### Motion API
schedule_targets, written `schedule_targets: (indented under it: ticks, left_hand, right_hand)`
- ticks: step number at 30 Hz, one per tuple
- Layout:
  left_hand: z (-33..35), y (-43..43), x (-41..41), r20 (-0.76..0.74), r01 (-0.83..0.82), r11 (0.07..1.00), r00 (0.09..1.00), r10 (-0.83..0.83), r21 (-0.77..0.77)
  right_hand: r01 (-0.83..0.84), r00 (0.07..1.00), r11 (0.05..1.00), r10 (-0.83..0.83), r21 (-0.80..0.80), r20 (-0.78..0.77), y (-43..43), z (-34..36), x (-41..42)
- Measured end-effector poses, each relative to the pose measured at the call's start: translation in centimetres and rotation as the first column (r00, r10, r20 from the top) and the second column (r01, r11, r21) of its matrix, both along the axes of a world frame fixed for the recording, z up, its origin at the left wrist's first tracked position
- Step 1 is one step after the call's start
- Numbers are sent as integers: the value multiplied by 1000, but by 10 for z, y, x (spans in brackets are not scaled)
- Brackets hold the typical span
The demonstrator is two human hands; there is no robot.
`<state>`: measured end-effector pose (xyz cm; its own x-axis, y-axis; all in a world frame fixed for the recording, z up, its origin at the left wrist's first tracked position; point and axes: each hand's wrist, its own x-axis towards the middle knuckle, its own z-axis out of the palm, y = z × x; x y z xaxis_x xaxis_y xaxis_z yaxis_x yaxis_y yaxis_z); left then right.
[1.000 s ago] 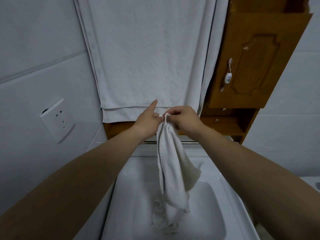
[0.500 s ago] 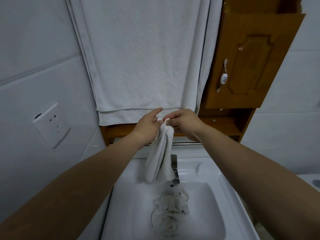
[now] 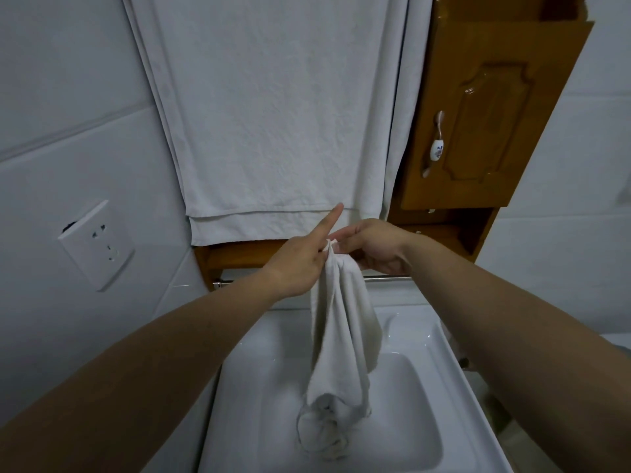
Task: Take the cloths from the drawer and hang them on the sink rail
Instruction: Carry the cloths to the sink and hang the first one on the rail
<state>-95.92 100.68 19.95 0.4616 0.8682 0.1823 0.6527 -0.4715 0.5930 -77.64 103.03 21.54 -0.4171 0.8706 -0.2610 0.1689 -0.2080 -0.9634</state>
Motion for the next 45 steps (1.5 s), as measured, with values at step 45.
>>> schedule_targets:
  ticks: [45]
  left_hand:
    - [-10, 13, 3, 450, -336, 854, 739, 501, -398]
  right_hand:
    - [3, 854, 678, -384, 735, 351, 5, -15, -27]
